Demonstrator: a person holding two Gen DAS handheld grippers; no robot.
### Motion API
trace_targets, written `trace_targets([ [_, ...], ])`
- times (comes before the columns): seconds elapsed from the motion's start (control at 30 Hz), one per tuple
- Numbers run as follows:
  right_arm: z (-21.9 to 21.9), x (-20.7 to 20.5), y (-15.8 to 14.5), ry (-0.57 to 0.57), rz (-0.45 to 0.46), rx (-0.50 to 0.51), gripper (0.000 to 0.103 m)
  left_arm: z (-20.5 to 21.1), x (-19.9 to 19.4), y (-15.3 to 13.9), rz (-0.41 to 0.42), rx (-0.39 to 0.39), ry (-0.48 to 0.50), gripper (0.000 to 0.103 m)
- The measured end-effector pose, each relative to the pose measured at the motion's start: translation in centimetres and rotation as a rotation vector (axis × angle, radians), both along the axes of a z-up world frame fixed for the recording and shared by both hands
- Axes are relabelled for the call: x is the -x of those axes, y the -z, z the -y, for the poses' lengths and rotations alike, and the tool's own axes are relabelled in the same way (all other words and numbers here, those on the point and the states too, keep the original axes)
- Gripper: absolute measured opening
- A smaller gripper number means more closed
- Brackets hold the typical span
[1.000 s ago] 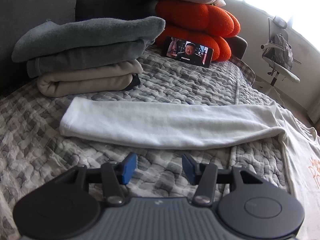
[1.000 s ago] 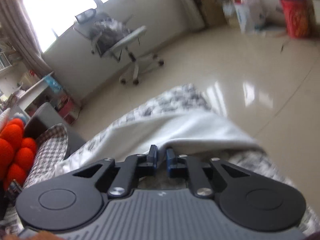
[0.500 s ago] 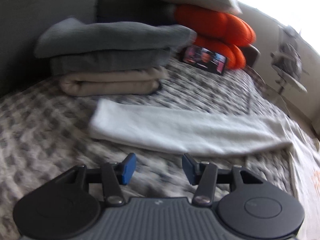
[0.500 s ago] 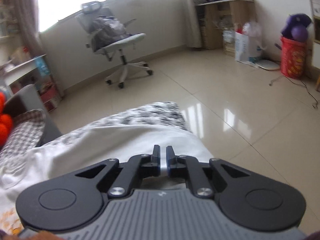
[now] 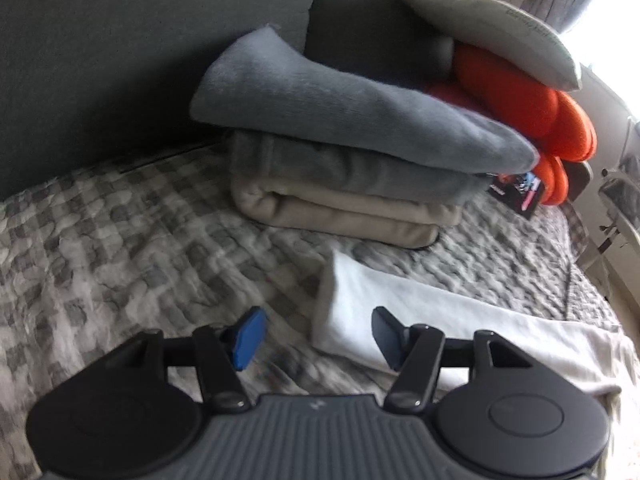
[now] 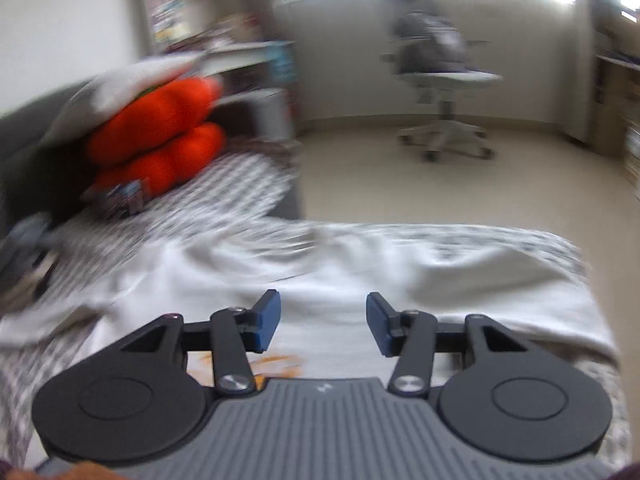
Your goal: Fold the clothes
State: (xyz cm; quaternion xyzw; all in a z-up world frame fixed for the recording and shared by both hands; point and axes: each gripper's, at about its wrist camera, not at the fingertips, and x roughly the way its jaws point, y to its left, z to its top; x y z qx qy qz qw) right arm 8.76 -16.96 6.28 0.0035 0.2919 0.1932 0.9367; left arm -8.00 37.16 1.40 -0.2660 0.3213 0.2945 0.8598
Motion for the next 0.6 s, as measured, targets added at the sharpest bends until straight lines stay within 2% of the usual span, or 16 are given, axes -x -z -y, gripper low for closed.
trace_targets([
  [0.2,-9.8,0.6,2.0,-0.252,0.019,0.171,0.052,1.4,-2.0,0.9,-0.052,-0.11,0.062,0.063],
  [0.37,-16.3,1.1,4.0,-0.398,0.056,0.25,0.052,2.1,-3.2,1.1,-0.069,-0.152,0.08,0.063],
  [0.5,-19.6,1.2,5.1,-0.446,0.082,0.292,0.052,2.3,-3.7,1.4,-0.077,-0.159,0.087,0.062],
  [0.6,-20.9,1.0,5.2,-0.439,0.108,0.304,0.052,2.3,-3.8,1.7,-0.075,-0.171,0.086,0.051],
])
